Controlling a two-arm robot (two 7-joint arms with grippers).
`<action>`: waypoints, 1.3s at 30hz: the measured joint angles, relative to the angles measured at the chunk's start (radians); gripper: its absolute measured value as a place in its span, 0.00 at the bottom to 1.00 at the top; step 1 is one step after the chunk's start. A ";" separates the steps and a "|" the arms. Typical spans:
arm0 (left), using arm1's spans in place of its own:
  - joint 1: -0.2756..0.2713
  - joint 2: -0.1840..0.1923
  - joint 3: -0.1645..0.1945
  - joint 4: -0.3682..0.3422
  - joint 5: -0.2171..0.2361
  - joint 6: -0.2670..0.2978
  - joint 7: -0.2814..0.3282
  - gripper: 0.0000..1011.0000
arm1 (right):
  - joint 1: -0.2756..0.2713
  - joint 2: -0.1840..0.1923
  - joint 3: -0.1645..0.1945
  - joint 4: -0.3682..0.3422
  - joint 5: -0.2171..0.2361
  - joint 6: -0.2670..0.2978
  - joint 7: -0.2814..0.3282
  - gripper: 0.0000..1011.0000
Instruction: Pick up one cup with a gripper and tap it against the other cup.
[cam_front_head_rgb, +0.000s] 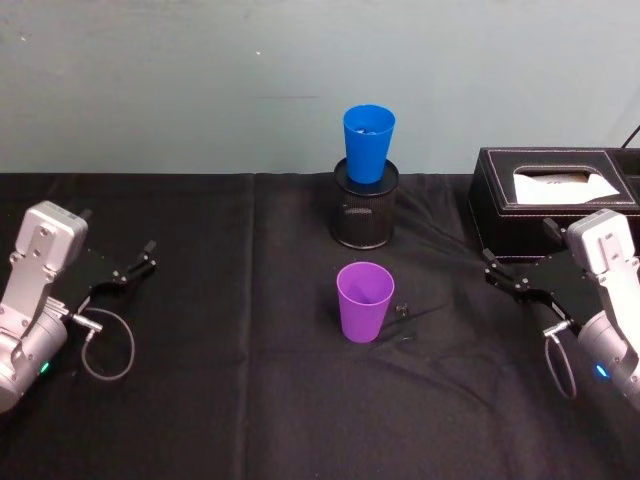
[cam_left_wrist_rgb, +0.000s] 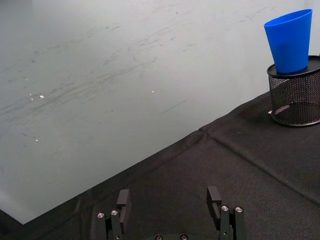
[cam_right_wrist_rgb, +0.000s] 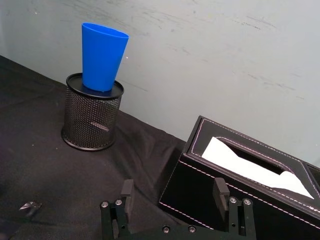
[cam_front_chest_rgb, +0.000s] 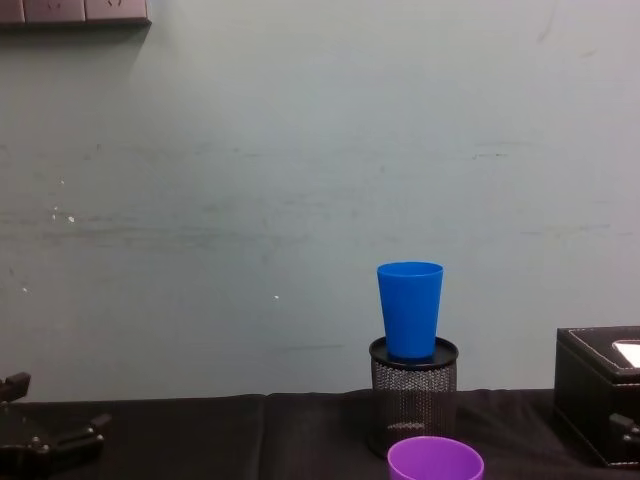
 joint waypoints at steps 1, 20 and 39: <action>0.000 0.000 0.000 0.000 0.000 0.000 0.000 0.99 | 0.000 0.000 0.000 0.000 0.000 0.000 0.000 0.99; 0.000 0.000 0.000 0.000 0.000 0.000 0.000 0.99 | -0.079 0.009 -0.011 -0.071 0.029 -0.001 0.095 0.99; 0.000 0.000 0.000 0.000 0.000 0.000 0.000 0.99 | -0.045 -0.124 -0.077 -0.035 0.030 -0.022 0.248 0.99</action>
